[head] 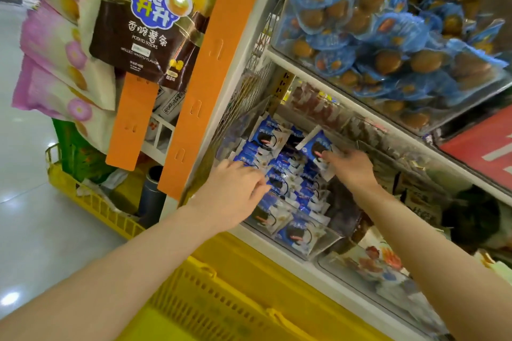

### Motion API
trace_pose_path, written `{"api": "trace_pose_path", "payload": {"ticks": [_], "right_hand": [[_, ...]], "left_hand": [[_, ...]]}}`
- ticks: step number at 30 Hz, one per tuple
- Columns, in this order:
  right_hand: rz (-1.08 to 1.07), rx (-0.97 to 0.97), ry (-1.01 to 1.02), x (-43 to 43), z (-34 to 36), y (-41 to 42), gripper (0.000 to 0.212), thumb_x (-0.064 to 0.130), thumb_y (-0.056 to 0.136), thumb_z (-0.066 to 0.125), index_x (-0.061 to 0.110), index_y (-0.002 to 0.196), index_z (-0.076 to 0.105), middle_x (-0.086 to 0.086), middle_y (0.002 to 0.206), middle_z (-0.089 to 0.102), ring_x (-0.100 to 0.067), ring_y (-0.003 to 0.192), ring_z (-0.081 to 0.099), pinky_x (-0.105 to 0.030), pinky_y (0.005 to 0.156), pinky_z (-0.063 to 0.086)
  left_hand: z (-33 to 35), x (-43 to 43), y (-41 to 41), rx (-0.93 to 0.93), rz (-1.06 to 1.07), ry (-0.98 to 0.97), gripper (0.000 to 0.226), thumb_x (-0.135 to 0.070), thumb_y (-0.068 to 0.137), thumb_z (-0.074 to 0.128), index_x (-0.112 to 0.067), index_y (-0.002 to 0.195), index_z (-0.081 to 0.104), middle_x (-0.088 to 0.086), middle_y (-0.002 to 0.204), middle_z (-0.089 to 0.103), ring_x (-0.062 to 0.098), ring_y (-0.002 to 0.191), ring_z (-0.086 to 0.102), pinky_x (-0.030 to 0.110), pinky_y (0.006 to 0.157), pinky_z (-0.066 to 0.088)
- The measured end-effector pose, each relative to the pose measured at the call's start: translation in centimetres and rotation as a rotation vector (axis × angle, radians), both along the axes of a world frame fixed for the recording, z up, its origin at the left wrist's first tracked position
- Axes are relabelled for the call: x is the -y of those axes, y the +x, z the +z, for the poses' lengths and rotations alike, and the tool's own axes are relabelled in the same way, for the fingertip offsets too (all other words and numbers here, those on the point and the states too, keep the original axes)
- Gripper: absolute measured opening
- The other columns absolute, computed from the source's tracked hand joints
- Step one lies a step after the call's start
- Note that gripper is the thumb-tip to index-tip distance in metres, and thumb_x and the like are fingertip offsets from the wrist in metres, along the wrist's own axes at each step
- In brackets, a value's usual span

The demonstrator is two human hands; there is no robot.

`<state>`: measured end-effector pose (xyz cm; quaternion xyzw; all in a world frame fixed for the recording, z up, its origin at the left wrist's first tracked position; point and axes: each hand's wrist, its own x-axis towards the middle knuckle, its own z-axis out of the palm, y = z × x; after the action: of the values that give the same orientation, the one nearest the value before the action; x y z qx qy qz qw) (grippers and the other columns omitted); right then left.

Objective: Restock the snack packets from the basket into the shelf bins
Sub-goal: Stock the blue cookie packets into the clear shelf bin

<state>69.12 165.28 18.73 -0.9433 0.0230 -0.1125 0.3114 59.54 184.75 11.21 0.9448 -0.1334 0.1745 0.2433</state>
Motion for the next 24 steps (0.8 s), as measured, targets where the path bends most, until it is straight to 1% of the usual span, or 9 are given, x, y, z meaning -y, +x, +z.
{"api": "trace_pose_path", "payload": {"ticks": [3,5,9,12,14,17,20,22,24], "right_hand": [[-0.014,-0.165,-0.116,-0.8,-1.1,4.1,0.042,0.044,0.091,0.055,0.006,0.105,0.065,-0.015,0.128,0.055,-0.028,0.118,0.050,-0.030,0.095,0.036],[-0.009,-0.208,-0.117,-1.2,-2.1,6.4,0.048,0.043,0.089,0.058,0.005,0.119,0.058,-0.013,0.132,0.054,-0.028,0.121,0.049,-0.032,0.101,0.036],[-0.058,-0.152,0.030,-1.8,-3.5,9.5,0.031,0.030,0.086,0.066,0.001,0.097,0.060,-0.018,0.101,0.063,-0.031,0.099,0.060,-0.046,0.095,0.047],[-0.019,-0.069,0.047,-2.4,-3.7,10.9,0.024,0.022,0.086,0.066,0.016,0.070,0.049,-0.006,0.077,0.056,-0.027,0.088,0.056,-0.045,0.090,0.048],[0.016,-0.048,0.066,-2.5,-4.0,11.4,0.013,0.016,0.085,0.067,0.013,0.081,0.055,-0.004,0.082,0.057,-0.027,0.090,0.057,-0.039,0.087,0.050],[0.082,-0.124,0.026,-2.0,-4.4,11.7,0.049,0.016,0.086,0.067,0.002,0.128,0.049,-0.014,0.126,0.054,-0.023,0.109,0.054,-0.017,0.076,0.042],[0.105,-0.153,-0.097,-1.3,-4.4,12.3,0.055,0.019,0.088,0.063,0.005,0.137,0.040,-0.013,0.141,0.044,-0.026,0.122,0.047,-0.011,0.078,0.035],[0.096,-0.178,-0.111,-1.2,-4.5,12.7,0.054,0.015,0.089,0.062,0.006,0.138,0.040,-0.014,0.142,0.043,-0.027,0.120,0.048,-0.001,0.062,0.037],[0.061,-0.162,-0.109,-1.3,-4.8,12.7,0.053,0.015,0.089,0.063,0.007,0.137,0.041,-0.014,0.139,0.046,-0.027,0.116,0.051,-0.006,0.064,0.040]], "left_hand": [[-0.9,-0.4,0.5,0.049,-0.031,0.028,0.055,-0.051,0.090,0.017,-0.025,0.112,0.061,-0.009,0.111,0.063,0.006,0.103,0.053,0.025,0.095,0.025],[-1.2,-0.8,0.8,0.074,-0.080,-0.015,0.056,-0.049,0.089,0.017,-0.024,0.111,0.062,-0.009,0.108,0.063,0.007,0.100,0.053,0.023,0.092,0.024],[-1.9,-1.7,1.3,0.130,-0.132,-0.022,0.048,-0.043,0.094,0.021,-0.025,0.106,0.064,-0.011,0.101,0.064,0.007,0.093,0.052,0.021,0.086,0.022],[-2.0,-1.8,1.3,0.176,-0.144,-0.032,0.046,-0.040,0.094,0.024,-0.022,0.100,0.066,-0.010,0.094,0.066,0.010,0.086,0.055,0.024,0.084,0.026],[-2.0,-1.8,1.3,0.204,-0.147,-0.039,0.042,-0.037,0.094,0.029,-0.021,0.095,0.068,-0.009,0.090,0.067,0.011,0.082,0.057,0.024,0.081,0.027],[-2.2,-2.0,1.4,0.212,-0.153,-0.037,0.039,-0.035,0.094,0.032,-0.021,0.093,0.068,-0.009,0.088,0.068,0.011,0.080,0.058,0.023,0.079,0.027],[-2.2,-2.0,1.4,0.186,-0.160,-0.039,0.040,-0.036,0.094,0.031,-0.021,0.096,0.068,-0.010,0.091,0.068,0.010,0.082,0.057,0.022,0.078,0.025],[-2.2,-2.0,1.4,0.179,-0.163,-0.046,0.039,-0.036,0.094,0.032,-0.022,0.097,0.068,-0.010,0.092,0.068,0.009,0.083,0.057,0.021,0.077,0.023],[-2.2,-2.0,1.4,0.182,-0.161,-0.039,0.039,-0.036,0.094,0.032,-0.022,0.098,0.068,-0.010,0.093,0.068,0.009,0.084,0.057,0.021,0.077,0.023]]}}
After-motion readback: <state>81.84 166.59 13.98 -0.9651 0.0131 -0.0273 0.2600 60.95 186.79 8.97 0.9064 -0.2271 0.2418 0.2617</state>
